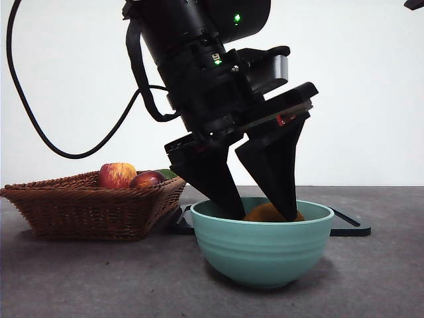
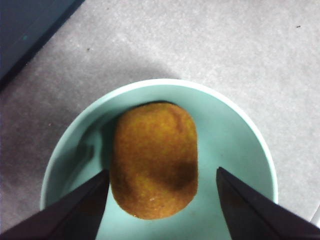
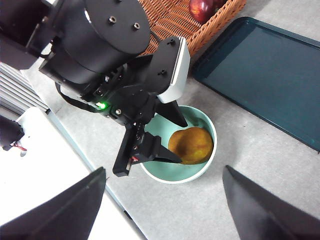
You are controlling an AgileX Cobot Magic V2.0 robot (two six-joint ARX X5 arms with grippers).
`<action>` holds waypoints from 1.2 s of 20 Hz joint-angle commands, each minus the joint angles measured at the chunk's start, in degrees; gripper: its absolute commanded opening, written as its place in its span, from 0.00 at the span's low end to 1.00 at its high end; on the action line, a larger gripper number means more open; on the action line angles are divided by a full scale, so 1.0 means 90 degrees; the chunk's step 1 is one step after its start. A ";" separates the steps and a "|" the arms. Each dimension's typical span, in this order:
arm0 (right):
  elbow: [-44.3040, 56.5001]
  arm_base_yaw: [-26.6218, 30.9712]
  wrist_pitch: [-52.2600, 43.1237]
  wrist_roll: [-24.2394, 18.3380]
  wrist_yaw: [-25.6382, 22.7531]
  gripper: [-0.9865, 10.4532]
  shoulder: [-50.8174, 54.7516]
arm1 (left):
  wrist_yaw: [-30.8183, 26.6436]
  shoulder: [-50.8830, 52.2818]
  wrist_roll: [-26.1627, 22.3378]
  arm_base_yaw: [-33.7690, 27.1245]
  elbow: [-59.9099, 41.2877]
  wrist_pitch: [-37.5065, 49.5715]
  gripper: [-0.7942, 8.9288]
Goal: Pick up the wifruite, put it on the bowl, pick up the plate, put it on desk
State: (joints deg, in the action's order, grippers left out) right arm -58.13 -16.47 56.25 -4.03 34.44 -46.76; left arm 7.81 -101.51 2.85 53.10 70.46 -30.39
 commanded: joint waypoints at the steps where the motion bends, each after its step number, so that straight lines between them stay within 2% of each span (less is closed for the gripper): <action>1: -0.0126 -0.0029 -0.0056 0.0070 -0.0002 0.41 -0.0039 | 0.0012 0.0061 -0.0024 0.0068 0.0138 0.0000 0.44; 9: -0.0126 -0.0029 -0.0056 0.0070 -0.0041 0.41 -0.0039 | 0.0002 0.1916 0.0340 -0.0321 0.0141 -0.0056 0.44; 15: -0.0126 -0.0029 -0.0056 0.0070 -0.0243 0.41 -0.0041 | 0.0005 0.3529 0.0563 -0.1324 0.0138 -0.0610 0.44; 18: -0.0126 -0.0029 -0.0051 0.0070 -0.0328 0.41 -0.0041 | 0.0063 0.4175 0.0454 -0.1923 0.0129 -0.0957 0.44; 21: -0.0126 -0.0029 -0.0053 0.0070 -0.0328 0.41 -0.0041 | 0.0478 0.4614 0.0367 -0.2412 0.0034 -0.1360 0.44; 24: -0.0126 -0.0029 -0.0053 0.0070 -0.0328 0.41 -0.0041 | 0.0996 0.5005 0.0304 -0.2703 -0.0522 -0.1540 0.44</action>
State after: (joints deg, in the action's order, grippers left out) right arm -58.13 -16.47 56.25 -4.03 31.48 -46.76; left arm 16.34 -55.75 6.55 28.56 65.65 -44.14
